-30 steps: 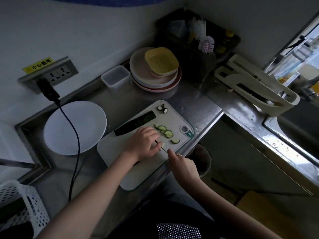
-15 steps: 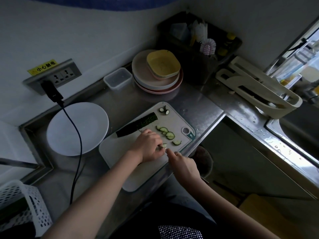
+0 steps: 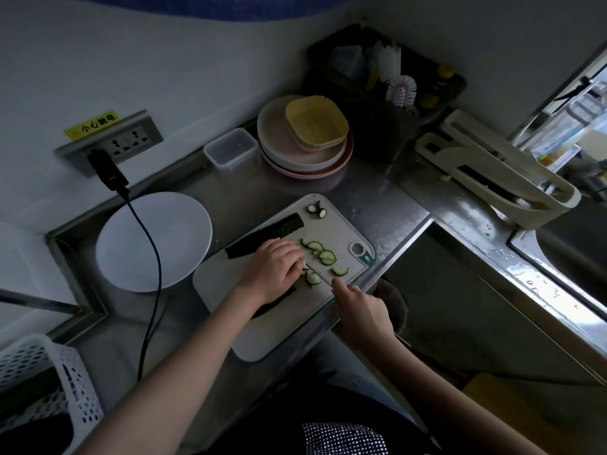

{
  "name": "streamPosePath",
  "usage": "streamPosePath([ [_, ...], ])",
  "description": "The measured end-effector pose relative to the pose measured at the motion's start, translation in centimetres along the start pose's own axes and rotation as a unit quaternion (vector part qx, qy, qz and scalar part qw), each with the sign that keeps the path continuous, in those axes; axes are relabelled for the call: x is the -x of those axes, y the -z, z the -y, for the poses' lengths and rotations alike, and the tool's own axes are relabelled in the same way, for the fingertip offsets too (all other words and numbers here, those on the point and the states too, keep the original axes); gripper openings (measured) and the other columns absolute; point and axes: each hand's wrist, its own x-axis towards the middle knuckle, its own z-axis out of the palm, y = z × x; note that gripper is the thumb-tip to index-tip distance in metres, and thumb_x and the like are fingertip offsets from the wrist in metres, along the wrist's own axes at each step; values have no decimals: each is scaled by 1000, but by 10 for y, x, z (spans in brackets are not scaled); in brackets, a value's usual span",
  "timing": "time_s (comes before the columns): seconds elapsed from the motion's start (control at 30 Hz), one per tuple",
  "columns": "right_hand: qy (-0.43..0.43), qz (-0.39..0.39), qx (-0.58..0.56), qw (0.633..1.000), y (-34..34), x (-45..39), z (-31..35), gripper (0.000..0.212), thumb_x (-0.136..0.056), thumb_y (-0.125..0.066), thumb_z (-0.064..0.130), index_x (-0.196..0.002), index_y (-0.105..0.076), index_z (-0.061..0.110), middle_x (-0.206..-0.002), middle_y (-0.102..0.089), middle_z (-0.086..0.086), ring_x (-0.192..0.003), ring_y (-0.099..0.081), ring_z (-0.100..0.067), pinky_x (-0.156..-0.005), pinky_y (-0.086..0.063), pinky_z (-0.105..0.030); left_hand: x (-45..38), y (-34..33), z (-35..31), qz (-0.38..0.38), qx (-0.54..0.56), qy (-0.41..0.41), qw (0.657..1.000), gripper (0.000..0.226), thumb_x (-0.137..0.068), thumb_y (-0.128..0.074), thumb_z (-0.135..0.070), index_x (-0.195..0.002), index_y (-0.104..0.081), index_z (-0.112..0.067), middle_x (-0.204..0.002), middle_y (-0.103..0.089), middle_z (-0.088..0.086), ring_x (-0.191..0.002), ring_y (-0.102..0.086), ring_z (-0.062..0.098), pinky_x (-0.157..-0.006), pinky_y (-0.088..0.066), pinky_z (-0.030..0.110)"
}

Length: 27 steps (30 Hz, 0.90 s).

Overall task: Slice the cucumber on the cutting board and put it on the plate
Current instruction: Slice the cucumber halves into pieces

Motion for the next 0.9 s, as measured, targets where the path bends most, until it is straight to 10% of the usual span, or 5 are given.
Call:
streamPosePath([
  [0.27,21,11,57,998,-3,5,-5,36,-96,-47,23,-129,-30,24,-112,-60,-3,-83,-67,-26,-52,-37,-33,-28,13,-6,239,-36,74,967,52,-98,-24,-52,-113,-66,-24,-133,-54,-2,-136,-28,9,-115,3,44],
  [0.43,9,8,23,1000,-4,4,-4,29,-95,-48,22,-121,-35,24,-105,-62,-2,-76,-65,-26,-53,-49,-35,-38,12,-8,261,-17,90,961,49,-97,-24,-53,-124,-59,-32,-144,-43,-2,-141,-16,6,-109,17,55],
  [0.57,4,10,-54,998,-7,5,-5,11,-99,-38,30,-104,-40,20,-92,-62,-2,-72,-61,-30,-55,-46,-37,-25,12,-1,90,142,113,979,63,-90,-26,-55,-148,-8,-38,-153,-28,-3,-141,-23,15,-113,-2,55],
  [0.7,23,31,-99,994,-13,5,3,14,-100,-38,29,-100,-42,16,-86,-61,-4,-70,-59,-29,-57,-45,-39,7,17,4,-140,157,157,965,57,-92,-38,-39,-140,-36,-9,-132,-51,13,-114,-52,24,-93,-42,36],
  [0.9,-9,52,-124,991,-13,-10,4,18,-100,-39,32,-102,-45,15,-84,-61,-8,-74,-61,-31,-61,-51,-43,64,-12,10,-3,54,141,988,55,-83,-43,-47,-120,-50,-6,-111,-55,11,-96,-56,27,-78,-48,37],
])
